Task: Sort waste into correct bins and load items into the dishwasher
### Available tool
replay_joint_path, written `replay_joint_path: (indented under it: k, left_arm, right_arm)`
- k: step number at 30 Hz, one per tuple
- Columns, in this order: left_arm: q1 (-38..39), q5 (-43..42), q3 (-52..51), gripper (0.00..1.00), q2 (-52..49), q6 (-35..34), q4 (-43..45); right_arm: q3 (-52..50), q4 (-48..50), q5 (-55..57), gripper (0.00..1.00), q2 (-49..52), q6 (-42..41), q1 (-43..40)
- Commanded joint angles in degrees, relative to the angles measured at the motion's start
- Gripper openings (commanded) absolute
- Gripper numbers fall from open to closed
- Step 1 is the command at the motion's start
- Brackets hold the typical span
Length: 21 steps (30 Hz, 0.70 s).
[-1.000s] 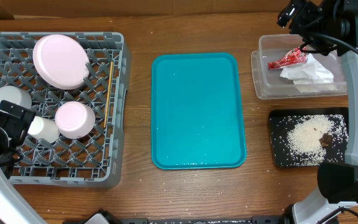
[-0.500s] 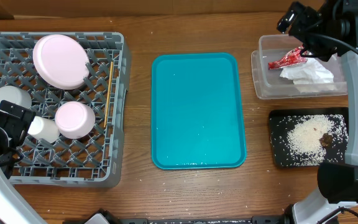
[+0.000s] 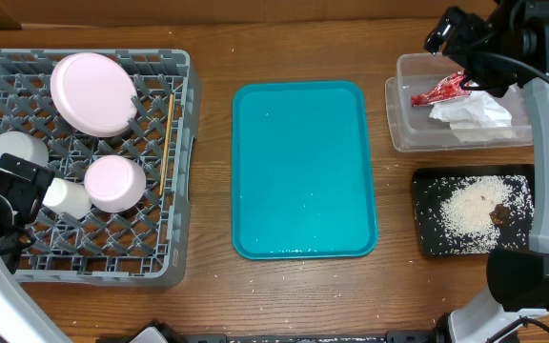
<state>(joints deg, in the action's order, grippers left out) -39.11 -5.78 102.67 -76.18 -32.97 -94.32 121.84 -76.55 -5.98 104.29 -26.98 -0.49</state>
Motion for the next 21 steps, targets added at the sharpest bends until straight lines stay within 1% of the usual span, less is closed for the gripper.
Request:
replay_joint_path:
  k: [1,11,16,21]
  left_arm:
    - [-0.28,0.63,0.72,1.0,0.07,-0.87,0.02]
    - [-0.28,0.61,0.72,1.0,0.07,-0.87,0.02]
    - [-0.28,0.63,0.72,1.0,0.07,-0.87,0.02]
    - [-0.28,0.63,0.72,1.0,0.07,-0.87,0.02]
  right_arm:
    - [0.72,-0.17,0.37,1.0,-1.31,0.24,0.11]
    - [0.74,-0.83,0.28,1.0,-1.31,0.22,0.11]
    - [0.74,-0.79,-1.79,1.0,-1.31,0.24,0.11]
    - [0.74,0.37,-1.75,1.0,-1.31,0.22,0.11]
